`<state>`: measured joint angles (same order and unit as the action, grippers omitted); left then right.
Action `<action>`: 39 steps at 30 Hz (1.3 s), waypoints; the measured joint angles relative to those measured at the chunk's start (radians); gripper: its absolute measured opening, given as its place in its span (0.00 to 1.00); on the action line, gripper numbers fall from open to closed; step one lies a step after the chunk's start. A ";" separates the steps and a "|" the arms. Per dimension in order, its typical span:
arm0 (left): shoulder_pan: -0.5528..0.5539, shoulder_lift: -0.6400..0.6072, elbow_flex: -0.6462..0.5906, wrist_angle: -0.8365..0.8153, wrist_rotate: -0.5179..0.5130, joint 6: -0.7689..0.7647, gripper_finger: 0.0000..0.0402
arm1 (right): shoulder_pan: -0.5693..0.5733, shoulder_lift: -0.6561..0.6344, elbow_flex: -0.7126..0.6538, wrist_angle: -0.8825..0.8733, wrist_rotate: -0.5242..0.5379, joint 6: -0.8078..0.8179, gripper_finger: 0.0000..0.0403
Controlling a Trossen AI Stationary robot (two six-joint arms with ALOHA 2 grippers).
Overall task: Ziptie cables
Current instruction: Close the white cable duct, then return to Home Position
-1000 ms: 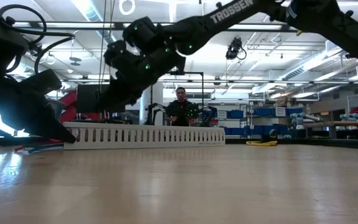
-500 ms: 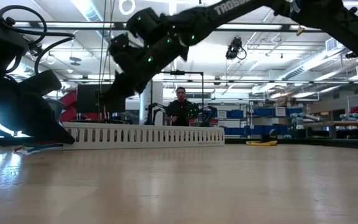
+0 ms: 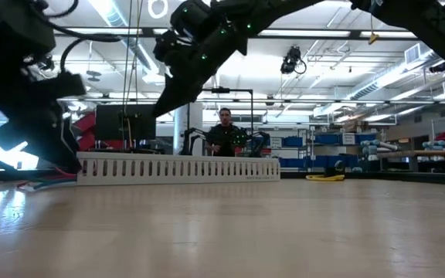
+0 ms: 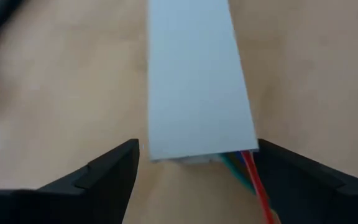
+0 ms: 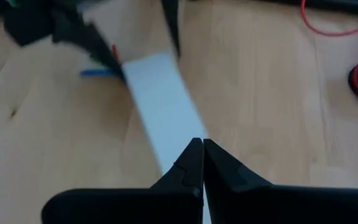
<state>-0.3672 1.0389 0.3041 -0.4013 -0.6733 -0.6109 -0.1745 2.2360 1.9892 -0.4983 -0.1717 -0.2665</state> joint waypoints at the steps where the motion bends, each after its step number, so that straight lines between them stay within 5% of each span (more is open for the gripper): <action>1: 0.000 0.000 0.035 -0.082 -0.015 -0.006 0.81 | 0.000 0.000 0.000 -0.009 0.001 0.000 0.00; 8: 0.000 -0.019 0.213 -0.404 -0.094 -0.049 0.81 | 0.002 0.000 0.000 -0.121 0.000 0.005 0.00; 21: -0.002 -0.192 0.198 -0.171 -0.171 -0.020 0.81 | 0.015 -0.023 -0.031 -0.157 -0.003 0.055 0.00; 25: -0.002 -0.217 0.196 -0.168 -0.171 -0.002 0.81 | 0.023 -0.159 -0.221 0.005 0.037 0.100 0.00; 31: -0.002 -0.222 0.195 -0.136 -0.242 0.031 0.81 | 0.022 -0.430 -0.677 0.300 0.120 0.209 0.00; 39: -0.002 -0.223 0.148 0.158 -0.259 0.227 0.81 | 0.037 -0.710 -1.184 0.623 0.180 0.349 0.00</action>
<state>-0.3691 0.8162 0.4525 -0.2430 -0.9322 -0.3835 -0.1374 1.5259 0.8053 0.1246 0.0079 0.0825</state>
